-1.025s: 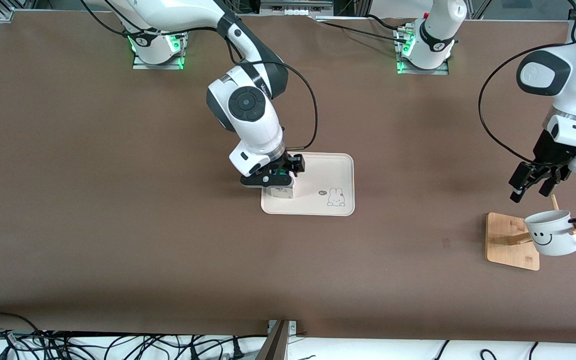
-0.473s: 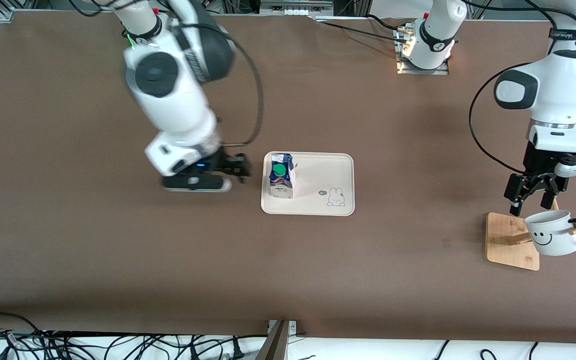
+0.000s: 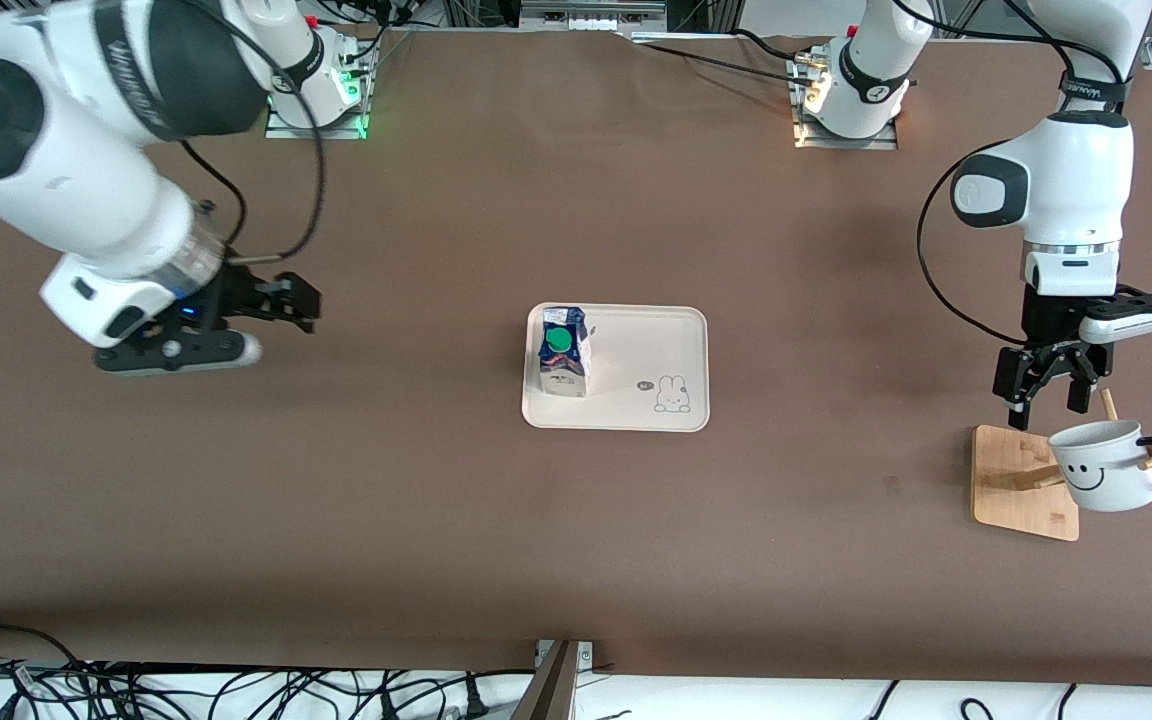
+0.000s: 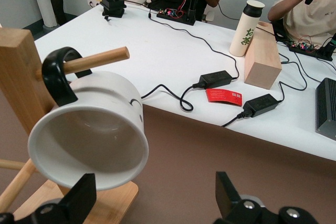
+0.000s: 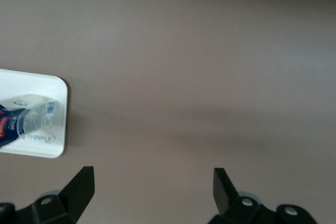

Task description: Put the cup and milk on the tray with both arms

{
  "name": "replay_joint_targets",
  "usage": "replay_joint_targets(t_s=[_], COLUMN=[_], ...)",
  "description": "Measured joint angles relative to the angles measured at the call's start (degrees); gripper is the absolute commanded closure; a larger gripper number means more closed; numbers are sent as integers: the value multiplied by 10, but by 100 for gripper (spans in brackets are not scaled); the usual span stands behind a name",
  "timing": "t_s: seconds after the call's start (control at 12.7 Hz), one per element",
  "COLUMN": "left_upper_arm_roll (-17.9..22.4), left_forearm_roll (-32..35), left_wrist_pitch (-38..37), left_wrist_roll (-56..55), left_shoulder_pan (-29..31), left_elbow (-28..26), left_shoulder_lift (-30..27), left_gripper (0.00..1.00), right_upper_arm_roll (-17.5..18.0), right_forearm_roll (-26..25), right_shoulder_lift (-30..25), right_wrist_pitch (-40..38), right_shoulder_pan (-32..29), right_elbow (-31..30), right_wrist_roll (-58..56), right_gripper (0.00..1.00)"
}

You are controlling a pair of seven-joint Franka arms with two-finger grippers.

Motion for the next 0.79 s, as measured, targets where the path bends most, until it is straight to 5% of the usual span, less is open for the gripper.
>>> replay_joint_targets(t_s=[0.32, 0.55, 0.79], left_upper_arm_roll=[1, 2, 3], left_forearm_roll=[0, 0, 0], left_wrist_pitch=[10, 10, 10], left_wrist_roll=[0, 0, 0], left_shoulder_pan=[0, 1, 2], left_elbow=[5, 34, 72], left_shoulder_lift=[14, 34, 62], left_gripper=[0, 0, 0], right_upper_arm_roll=[-1, 105, 140], right_forearm_roll=[10, 8, -4], right_shoulder_lift=[-38, -83, -126], right_wrist_pitch=[-46, -53, -36], right_shoulder_pan=[-77, -213, -241], right_elbow=[-12, -51, -106], right_wrist_roll=[-91, -117, -117], right_gripper=[0, 0, 0])
